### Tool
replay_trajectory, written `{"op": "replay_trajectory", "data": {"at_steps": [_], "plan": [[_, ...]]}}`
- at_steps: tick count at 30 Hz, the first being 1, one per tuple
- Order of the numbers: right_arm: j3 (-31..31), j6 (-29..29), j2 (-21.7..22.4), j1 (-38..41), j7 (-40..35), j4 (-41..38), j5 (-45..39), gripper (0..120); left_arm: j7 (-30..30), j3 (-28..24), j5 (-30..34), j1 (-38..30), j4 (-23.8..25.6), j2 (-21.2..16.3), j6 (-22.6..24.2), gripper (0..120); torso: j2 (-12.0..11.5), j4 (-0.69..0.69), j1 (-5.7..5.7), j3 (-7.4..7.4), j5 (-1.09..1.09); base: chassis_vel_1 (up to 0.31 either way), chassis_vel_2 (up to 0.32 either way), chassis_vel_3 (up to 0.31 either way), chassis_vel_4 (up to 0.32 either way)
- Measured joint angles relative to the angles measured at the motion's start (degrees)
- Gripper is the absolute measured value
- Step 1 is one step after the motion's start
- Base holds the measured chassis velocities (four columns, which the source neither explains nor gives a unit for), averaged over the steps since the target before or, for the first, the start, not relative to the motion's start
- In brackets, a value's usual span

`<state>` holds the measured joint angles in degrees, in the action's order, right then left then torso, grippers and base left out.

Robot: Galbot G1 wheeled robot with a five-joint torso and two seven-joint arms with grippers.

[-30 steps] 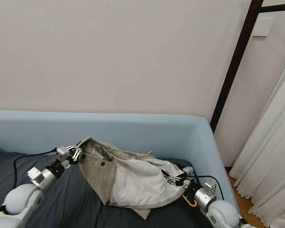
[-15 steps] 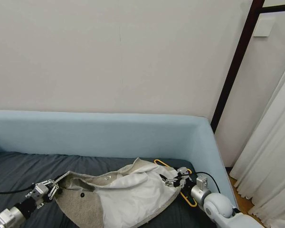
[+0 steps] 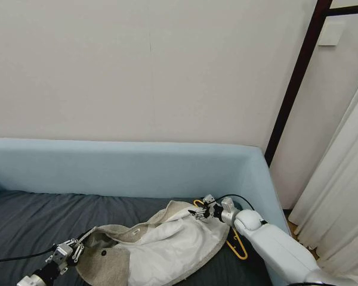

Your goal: Pick up the clothes from the sofa and hang them on the clothes hanger.

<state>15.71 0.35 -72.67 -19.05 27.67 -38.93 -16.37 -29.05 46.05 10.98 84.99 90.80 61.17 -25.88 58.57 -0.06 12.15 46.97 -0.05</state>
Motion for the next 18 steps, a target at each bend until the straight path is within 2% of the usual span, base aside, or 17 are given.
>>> {"op": "replay_trajectory", "data": {"at_steps": [2,8,13,15,18], "plan": [[-1.73,0.07,-1.75,0.44,0.92,3.62,4.43,100,0.05,0.12,0.07,0.64,0.77,0.39,-0.08,0,0.00,-0.01,0.00,0.00,0.00,0.000,0.000,0.000,0.000],[-3.71,-0.63,-2.69,-0.03,2.91,5.14,9.06,98,0.39,0.04,0.26,0.80,1.39,0.37,-0.22,0,0.00,-0.02,0.00,-0.01,0.00,0.000,0.000,0.000,0.000],[-4.47,-0.28,-2.58,-1.84,1.16,3.85,10.09,75,1.39,-1.05,0.38,0.00,1.05,0.66,-0.22,0,0.00,-0.03,0.00,-0.01,0.00,0.000,0.000,0.000,0.000],[-4.49,-0.17,-2.55,-2.17,0.89,3.58,9.95,72,1.49,-1.32,0.37,-0.17,0.83,1.01,-0.23,0,0.00,-0.03,0.00,-0.01,0.00,0.000,0.000,0.000,0.000],[-4.45,0.11,-2.50,-2.70,0.08,3.13,9.52,58,1.75,-1.95,0.35,-0.61,0.51,1.60,-0.25,0,0.00,-0.02,0.00,-0.01,0.00,0.000,0.000,0.000,0.000]]}}
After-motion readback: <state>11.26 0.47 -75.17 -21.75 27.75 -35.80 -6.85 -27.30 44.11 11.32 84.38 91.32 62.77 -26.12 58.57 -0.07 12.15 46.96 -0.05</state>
